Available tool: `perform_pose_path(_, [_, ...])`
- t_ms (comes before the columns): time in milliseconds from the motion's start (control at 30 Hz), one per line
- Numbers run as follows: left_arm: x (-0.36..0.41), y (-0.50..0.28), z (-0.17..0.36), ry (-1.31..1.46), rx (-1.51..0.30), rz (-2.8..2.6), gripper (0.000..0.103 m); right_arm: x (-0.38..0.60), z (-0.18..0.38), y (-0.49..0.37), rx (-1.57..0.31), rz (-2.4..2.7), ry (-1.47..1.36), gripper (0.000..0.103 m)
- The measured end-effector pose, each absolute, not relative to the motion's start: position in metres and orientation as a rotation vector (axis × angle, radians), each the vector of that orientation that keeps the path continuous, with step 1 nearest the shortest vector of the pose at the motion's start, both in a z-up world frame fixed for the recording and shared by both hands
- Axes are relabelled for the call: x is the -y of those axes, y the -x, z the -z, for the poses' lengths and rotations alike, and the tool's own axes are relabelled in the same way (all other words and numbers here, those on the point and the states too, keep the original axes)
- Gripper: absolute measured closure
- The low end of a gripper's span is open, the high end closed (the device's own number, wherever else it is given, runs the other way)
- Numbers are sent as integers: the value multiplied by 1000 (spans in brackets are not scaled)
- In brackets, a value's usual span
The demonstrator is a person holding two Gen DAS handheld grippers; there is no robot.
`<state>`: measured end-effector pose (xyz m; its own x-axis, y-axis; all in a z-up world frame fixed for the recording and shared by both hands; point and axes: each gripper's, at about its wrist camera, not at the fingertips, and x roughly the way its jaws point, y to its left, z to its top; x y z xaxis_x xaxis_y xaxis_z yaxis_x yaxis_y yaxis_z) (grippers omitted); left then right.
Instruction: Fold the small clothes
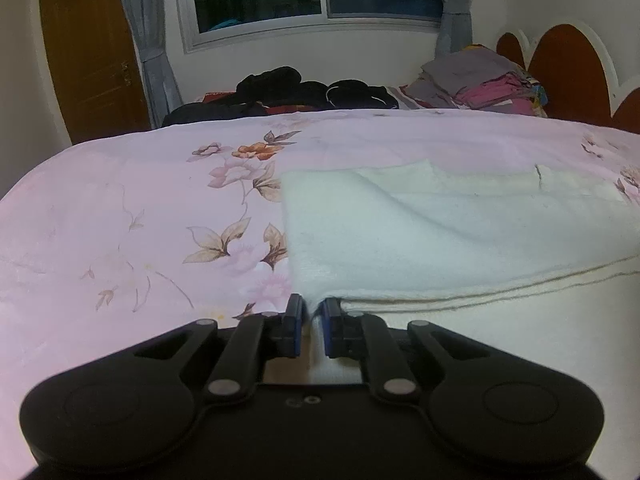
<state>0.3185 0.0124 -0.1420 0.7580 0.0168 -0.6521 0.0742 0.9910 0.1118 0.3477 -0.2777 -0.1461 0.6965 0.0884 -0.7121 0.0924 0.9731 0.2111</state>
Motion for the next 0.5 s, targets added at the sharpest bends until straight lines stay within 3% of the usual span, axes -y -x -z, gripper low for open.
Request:
perform_pose_path(167, [-16, -313, 136, -120, -733, 57, 93, 290, 134, -341, -761, -12, -297, 98])
perform_pose_path(433, [-18, -315, 109, -44, -704, 91, 80, 287, 132, -359, -765, -38, -335, 97])
perform_pose_path(467, [-18, -320, 108, -29, -713, 92, 80, 286, 133, -363, -771, -41, -340, 96])
perform_pose_path(500, [-19, -326, 108, -12, -720, 93, 78, 286, 135, -367, -776, -43, -351, 87])
